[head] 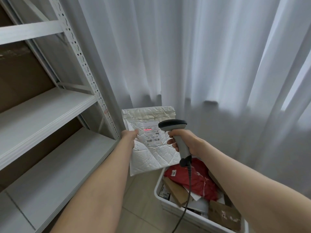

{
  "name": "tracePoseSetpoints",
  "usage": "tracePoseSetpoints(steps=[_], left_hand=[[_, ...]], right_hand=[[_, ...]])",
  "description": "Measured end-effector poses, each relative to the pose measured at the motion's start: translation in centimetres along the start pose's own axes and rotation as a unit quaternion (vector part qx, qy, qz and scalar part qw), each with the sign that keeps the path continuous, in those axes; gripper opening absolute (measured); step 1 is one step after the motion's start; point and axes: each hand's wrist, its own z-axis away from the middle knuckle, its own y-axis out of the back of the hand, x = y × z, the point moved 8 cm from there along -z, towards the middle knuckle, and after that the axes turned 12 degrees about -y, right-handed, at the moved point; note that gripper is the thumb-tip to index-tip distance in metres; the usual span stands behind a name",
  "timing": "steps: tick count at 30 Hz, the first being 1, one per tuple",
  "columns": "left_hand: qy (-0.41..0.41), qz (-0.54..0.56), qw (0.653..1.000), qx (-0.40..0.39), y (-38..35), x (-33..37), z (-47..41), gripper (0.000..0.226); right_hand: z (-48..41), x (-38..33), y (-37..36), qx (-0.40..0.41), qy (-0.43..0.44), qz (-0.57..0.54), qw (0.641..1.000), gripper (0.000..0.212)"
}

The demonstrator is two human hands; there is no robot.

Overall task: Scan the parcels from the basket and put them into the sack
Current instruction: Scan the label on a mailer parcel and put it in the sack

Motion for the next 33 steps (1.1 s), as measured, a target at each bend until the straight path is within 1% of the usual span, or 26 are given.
tracePoseSetpoints(steps=[6, 10, 16, 21, 28, 31, 33], left_hand=[[-0.008, -0.033, 0.999, -0.001, 0.7, 0.5, -0.1, 0.059], [-0.011, -0.034, 0.999, 0.006, 1.2, 0.2, -0.2, 0.057], [-0.012, -0.031, 0.999, 0.002, 1.6, 0.3, -0.2, 0.051], [0.008, -0.022, 1.0, -0.009, 1.9, 0.3, 0.1, 0.053], [-0.009, -0.035, 0.999, -0.018, 2.1, 0.6, 0.1, 0.042], [-0.007, -0.034, 0.999, -0.022, 2.1, 0.6, 0.2, 0.041], [-0.005, -0.037, 0.999, -0.022, 2.3, 0.6, 0.3, 0.034]], right_hand=[[0.8, -1.1, -1.0, 0.003, 0.01, 0.047, 0.999, 0.012], [1.1, -1.3, -1.2, 0.015, 0.02, 0.033, 0.999, 0.009], [1.8, -1.1, -2.3, -0.002, 0.011, 0.04, 0.999, 0.008], [1.8, -0.9, -3.0, 0.005, 0.017, 0.037, 0.999, 0.006], [2.0, -0.9, -3.4, 0.013, 0.022, 0.051, 0.998, 0.005], [2.0, -0.8, -3.5, 0.017, 0.025, 0.042, 0.999, 0.005], [2.0, -0.6, -3.4, 0.023, 0.023, 0.024, 0.999, 0.005]])
